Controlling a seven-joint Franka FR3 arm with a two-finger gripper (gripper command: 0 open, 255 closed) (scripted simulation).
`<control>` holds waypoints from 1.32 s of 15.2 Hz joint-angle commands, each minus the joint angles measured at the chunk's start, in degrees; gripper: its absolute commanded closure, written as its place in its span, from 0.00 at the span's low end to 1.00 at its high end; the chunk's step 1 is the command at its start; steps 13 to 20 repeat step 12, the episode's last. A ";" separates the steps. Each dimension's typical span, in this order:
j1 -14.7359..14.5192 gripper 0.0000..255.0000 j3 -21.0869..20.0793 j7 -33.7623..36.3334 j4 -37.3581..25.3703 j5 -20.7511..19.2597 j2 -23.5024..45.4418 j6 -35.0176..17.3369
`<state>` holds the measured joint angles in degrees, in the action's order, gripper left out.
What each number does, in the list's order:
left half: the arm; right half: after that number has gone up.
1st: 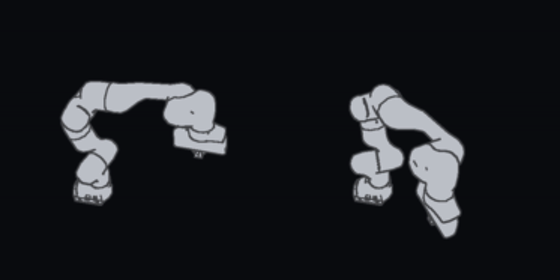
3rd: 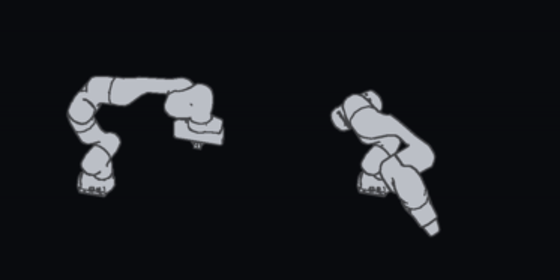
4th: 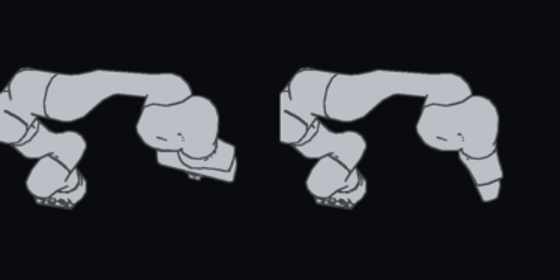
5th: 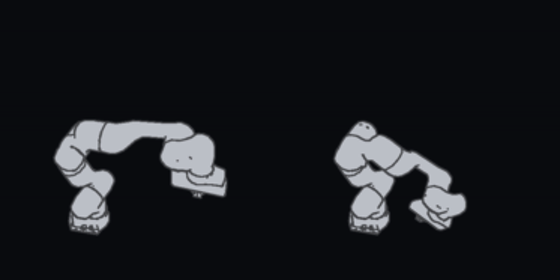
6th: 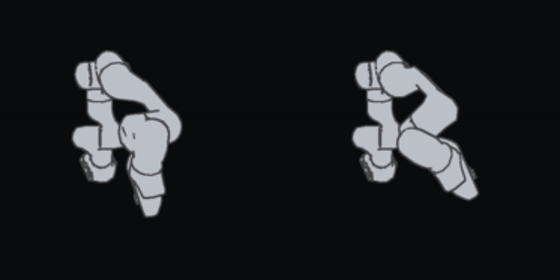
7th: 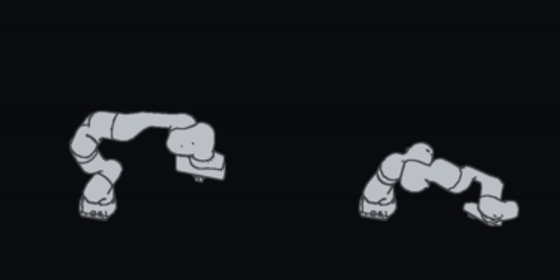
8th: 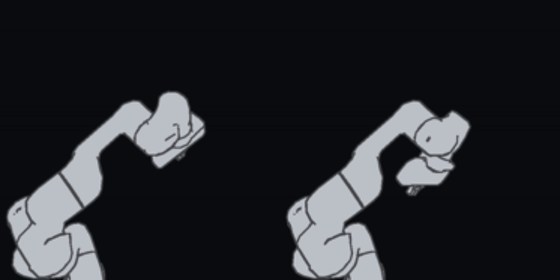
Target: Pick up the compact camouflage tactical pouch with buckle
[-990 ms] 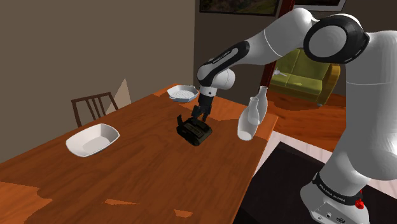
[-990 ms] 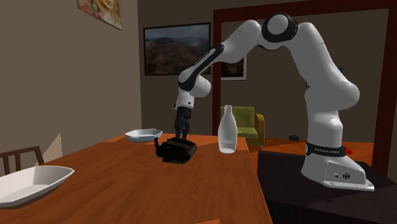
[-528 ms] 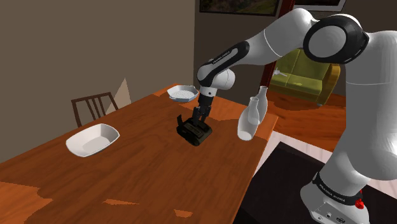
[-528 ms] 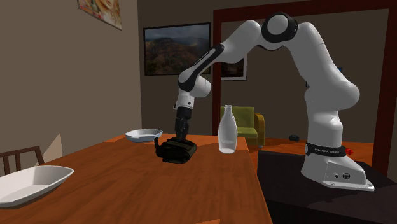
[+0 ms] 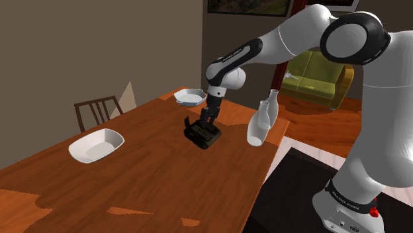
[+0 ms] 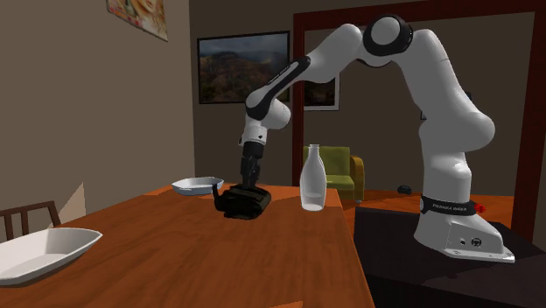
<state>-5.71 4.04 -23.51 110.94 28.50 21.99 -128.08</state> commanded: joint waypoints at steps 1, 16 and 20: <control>-0.03 1.00 0.18 0.54 -0.17 -0.44 -1.08 1.07; -0.20 1.00 0.80 3.28 -1.90 -2.38 -5.00 6.25; -0.20 1.00 0.80 3.28 -1.90 -2.38 -5.00 6.25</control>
